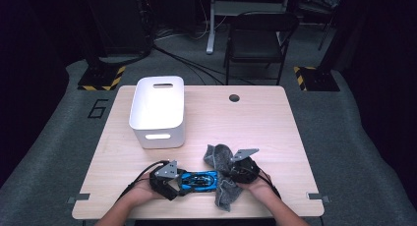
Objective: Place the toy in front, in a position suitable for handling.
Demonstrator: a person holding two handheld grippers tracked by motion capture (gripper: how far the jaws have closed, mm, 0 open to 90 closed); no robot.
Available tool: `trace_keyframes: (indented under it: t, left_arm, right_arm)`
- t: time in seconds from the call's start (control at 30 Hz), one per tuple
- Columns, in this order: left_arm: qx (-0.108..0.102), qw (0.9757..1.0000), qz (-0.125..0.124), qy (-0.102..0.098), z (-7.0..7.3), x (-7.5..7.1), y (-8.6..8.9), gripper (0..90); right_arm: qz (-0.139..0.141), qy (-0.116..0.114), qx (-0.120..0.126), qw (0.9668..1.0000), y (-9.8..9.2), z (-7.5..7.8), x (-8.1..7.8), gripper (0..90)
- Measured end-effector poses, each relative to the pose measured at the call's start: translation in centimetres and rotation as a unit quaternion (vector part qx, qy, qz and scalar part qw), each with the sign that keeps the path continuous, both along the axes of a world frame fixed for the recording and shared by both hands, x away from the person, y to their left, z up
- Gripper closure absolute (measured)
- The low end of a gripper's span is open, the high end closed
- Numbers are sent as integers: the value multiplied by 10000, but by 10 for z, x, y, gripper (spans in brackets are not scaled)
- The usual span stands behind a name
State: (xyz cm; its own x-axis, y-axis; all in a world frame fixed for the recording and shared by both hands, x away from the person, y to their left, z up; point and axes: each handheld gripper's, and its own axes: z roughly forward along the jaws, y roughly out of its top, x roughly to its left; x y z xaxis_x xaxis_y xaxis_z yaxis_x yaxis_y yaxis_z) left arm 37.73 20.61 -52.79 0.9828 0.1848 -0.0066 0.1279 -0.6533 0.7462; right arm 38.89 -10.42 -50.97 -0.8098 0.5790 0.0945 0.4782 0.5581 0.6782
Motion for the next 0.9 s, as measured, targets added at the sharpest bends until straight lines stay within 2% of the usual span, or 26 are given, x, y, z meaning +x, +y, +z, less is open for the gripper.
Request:
trace_keyframes:
  t: [0.13,0.2,0.23,0.33,0.37,0.43,0.47,0.5,0.53,0.67,0.7,0.73,0.77,0.87,0.9]
  left_arm:
    - [-1,10000,-1,-3,0,0,0,247]
    - [8,10000,-15,-14,0,0,0,247]
    - [8,10000,-15,-14,0,0,0,248]
    - [-12,10000,22,-7,0,0,0,248]
    - [-9,10000,11,-12,0,0,0,248]
    - [-12,10000,5,3,0,0,0,247]
    - [-12,10000,5,3,0,0,0,247]
    - [-10,10000,8,-9,0,0,0,247]
    - [-10,10000,8,-9,0,0,0,247]
    - [-14,10000,8,2,0,0,0,247]
    - [-23,10000,-1,1,0,0,0,247]
    - [-23,10000,-1,1,0,0,0,247]
    - [-11,10000,12,-9,0,0,0,247]
    - [-17,10000,8,4,0,0,0,247]
    - [-14,10000,3,4,0,0,0,247]
  right_arm:
    - [44,32,-21,10000,2,1,-10,781]
    - [34,271,137,9995,-5,0,-18,782]
    - [34,271,137,9995,-5,0,-18,782]
    - [198,351,145,9991,-8,0,-31,781]
    - [342,420,147,9984,-7,0,-39,781]
    - [540,513,205,9970,-6,0,-46,781]
    - [540,513,205,9970,-6,0,-46,781]
    - [720,585,181,9955,-3,1,-50,780]
    - [720,585,181,9955,-3,1,-50,780]
    - [714,431,262,9962,-5,11,-45,776]
    - [571,214,364,9975,-11,22,-37,775]
    - [463,106,408,9980,-14,28,-33,775]
    - [463,106,408,9980,-14,28,-33,775]
    - [233,-190,431,9986,-23,45,-19,774]
    - [-7,-371,423,9984,-31,55,-5,772]
